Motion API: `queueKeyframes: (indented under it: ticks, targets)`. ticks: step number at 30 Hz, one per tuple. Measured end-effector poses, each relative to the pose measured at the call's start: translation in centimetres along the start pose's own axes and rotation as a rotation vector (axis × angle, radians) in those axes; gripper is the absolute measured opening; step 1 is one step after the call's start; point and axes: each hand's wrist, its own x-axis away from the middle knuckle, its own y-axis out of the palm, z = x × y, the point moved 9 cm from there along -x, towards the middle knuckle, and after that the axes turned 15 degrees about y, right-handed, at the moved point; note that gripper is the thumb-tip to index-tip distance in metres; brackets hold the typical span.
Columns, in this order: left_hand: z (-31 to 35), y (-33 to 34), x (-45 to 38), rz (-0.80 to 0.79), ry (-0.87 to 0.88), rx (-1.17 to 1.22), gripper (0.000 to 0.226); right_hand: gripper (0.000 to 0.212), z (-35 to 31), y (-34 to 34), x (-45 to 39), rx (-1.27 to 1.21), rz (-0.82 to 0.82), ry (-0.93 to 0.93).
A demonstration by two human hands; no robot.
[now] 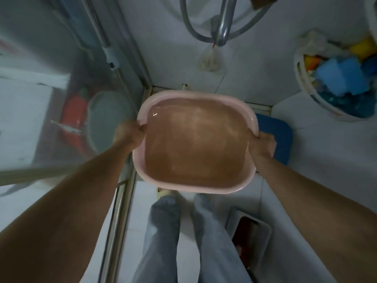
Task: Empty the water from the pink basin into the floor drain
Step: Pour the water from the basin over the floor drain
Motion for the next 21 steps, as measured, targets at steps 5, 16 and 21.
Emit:
queueKeyframes:
  ticks: [5, 16, 21]
  targets:
    - [-3.1, 5.5, -5.1, 0.009, -0.076, 0.013, 0.054, 0.045, -1.1, 5.9, -6.4, 0.042, -0.044, -0.027]
    - [-9.6, 16.1, -13.9, -0.028, -0.165, -0.019, 0.053, 0.038, 0.2, 18.6, -17.0, 0.192, -0.092, -0.102]
    - [-13.0, 20.2, -17.6, 0.009, -0.201, 0.047, 0.056, 0.027, 0.7, 22.9, -20.5, 0.232, -0.076, -0.147]
